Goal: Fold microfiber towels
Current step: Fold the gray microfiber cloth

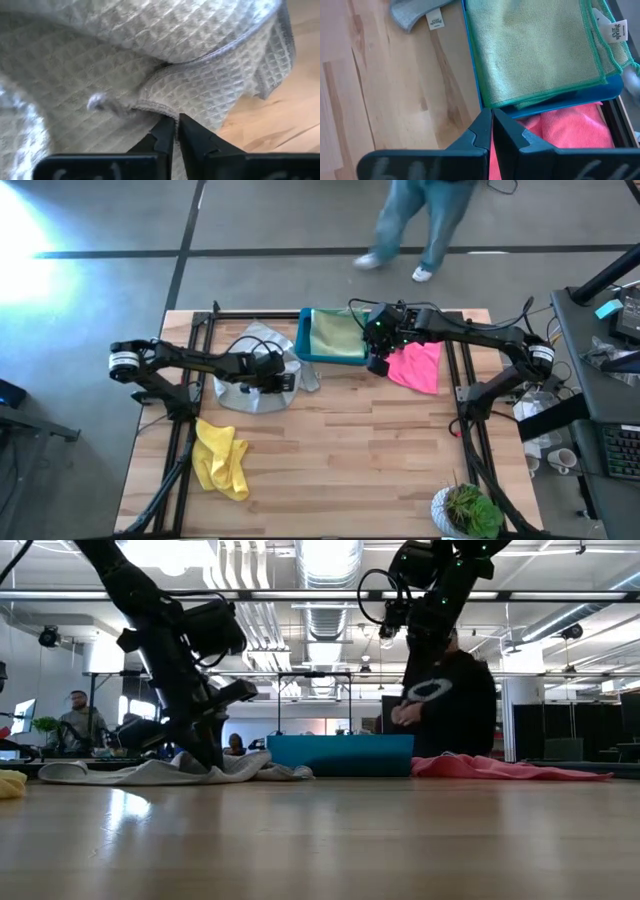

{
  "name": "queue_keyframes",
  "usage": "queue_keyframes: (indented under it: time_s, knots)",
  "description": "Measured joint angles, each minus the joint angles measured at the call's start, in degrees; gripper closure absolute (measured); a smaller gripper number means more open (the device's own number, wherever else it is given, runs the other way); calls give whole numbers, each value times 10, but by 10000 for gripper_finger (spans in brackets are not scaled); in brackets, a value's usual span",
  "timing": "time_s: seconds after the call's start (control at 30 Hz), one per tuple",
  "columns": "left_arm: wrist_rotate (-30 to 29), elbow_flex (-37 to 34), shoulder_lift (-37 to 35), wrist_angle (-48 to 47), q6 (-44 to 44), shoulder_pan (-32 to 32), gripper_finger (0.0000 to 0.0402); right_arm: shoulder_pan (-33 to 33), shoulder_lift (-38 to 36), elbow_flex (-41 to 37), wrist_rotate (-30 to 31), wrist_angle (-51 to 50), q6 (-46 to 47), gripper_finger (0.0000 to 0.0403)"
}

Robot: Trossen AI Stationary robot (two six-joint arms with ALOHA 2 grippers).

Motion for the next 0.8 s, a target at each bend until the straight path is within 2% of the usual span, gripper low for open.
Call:
queue_keyframes:
  time_s: [0.2, 0.27, 0.43, 0.63, 0.8]
  knots:
    - [18, 3, -15, -2, 29, -19, 401, 1, 0, 0, -1, 0, -6, 394]
    - [28, 8, -30, -3, 30, -39, 401, 1, 0, 0, -22, 0, -12, 394]
    - [31, 15, -76, -3, 29, -111, 401, 1, 0, 0, -84, 0, -20, 394]
    - [35, 24, -124, -36, 18, -201, 401, 6, 0, 0, -95, 4, -30, 394]
    - [38, 40, -150, -67, -9, -279, 401, 11, 0, 0, -157, 5, -46, 384]
